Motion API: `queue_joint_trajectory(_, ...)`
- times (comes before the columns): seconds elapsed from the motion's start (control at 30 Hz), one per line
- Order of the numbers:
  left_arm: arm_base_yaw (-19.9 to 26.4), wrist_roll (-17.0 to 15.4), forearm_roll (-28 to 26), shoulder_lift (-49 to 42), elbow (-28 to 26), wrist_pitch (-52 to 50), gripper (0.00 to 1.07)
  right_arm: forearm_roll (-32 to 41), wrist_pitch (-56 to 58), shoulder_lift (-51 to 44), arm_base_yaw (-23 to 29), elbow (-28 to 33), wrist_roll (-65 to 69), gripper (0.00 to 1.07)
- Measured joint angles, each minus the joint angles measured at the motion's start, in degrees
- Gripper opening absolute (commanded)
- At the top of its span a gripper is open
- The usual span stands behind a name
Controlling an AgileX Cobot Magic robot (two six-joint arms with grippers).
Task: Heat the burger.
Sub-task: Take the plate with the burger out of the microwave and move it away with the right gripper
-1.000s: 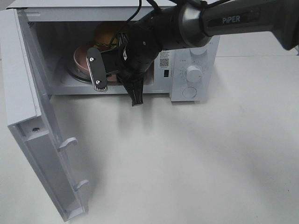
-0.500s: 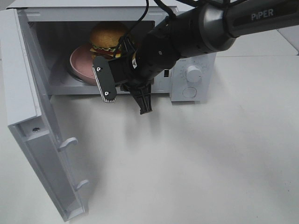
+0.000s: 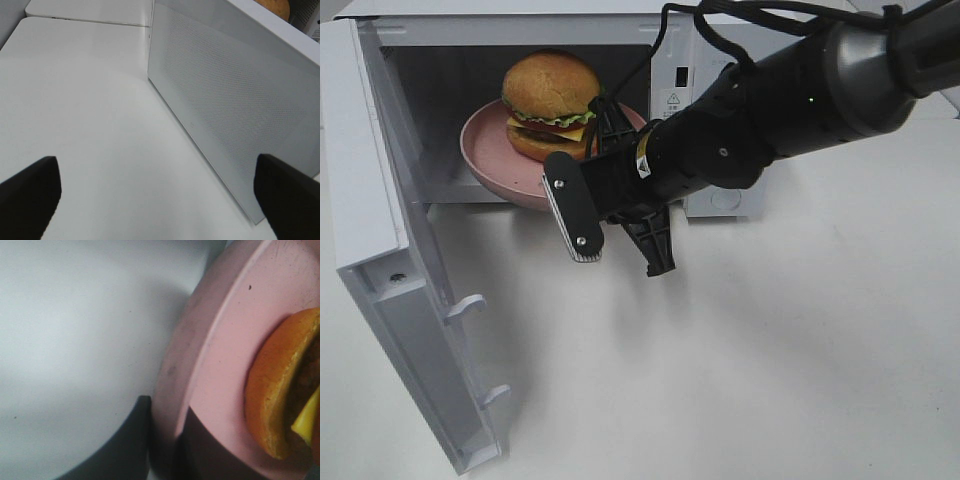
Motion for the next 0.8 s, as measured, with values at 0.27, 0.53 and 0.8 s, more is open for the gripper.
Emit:
queue_joint_trajectory(0.27,0.00,0.00,0.00,0.00,0.00,0.00,0.98,-0.52,-2.29,-5.33,0.00,7.85,-0.92,0.00)
queue_joint_trajectory(0.53,0.00,0.00,0.00,0.00,0.00,0.00,0.98,-0.52,-2.29,-10.60,0.00,14.15,-0.92,0.00)
queue_joint_trajectory(0.8,0.00,0.00,0.00,0.00,0.00,0.00,0.98,-0.29,-1.95,-16.79,-0.34,19.82,-0.57,0.00)
